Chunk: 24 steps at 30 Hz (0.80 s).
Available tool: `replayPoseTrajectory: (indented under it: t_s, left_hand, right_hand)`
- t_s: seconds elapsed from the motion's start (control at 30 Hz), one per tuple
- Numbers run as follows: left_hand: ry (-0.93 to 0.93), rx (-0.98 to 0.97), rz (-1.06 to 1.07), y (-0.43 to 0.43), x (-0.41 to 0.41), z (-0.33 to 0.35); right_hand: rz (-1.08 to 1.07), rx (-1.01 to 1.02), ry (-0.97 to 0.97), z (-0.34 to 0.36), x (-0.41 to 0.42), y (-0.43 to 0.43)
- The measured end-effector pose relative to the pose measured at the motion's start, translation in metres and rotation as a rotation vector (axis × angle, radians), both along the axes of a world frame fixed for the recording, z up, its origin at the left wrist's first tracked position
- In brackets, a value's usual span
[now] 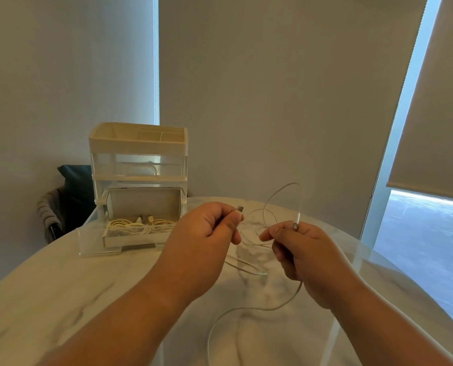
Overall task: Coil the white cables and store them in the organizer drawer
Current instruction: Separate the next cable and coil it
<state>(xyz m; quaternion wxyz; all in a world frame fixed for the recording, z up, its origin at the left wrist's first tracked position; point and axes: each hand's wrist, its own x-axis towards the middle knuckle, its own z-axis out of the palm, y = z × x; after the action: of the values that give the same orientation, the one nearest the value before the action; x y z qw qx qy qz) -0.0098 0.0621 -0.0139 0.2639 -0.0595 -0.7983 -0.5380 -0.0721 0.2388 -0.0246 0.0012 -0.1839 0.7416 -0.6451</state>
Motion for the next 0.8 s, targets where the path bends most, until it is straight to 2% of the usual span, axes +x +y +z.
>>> replayPoseTrajectory:
  t_s: [0.13,0.3,0.53,0.63,0.7,0.8]
  left_hand:
    - [-0.059,0.109,-0.058,0.008,0.001,-0.002]
    - [-0.111,0.120,-0.133,0.016,0.003,-0.004]
    - [-0.153,0.174,-0.183,0.020,0.004,-0.003]
    - [-0.172,0.267,-0.198,0.019,0.004,-0.002]
    - [-0.193,0.327,-0.209,0.017,0.004,0.000]
    - [-0.235,0.298,-0.243,0.016,0.006,0.001]
  right_hand:
    - [0.005,0.193,0.056,0.001,0.006,-0.001]
    - [-0.008,0.323,0.102,0.004,0.012,-0.005]
    - [-0.012,0.389,0.068,0.003,0.013,-0.005]
    - [-0.008,0.419,0.084,0.004,0.015,-0.004]
    - [-0.103,0.434,0.174,0.005,0.014,-0.001]
    - [-0.283,0.465,0.426,0.009,0.014,0.007]
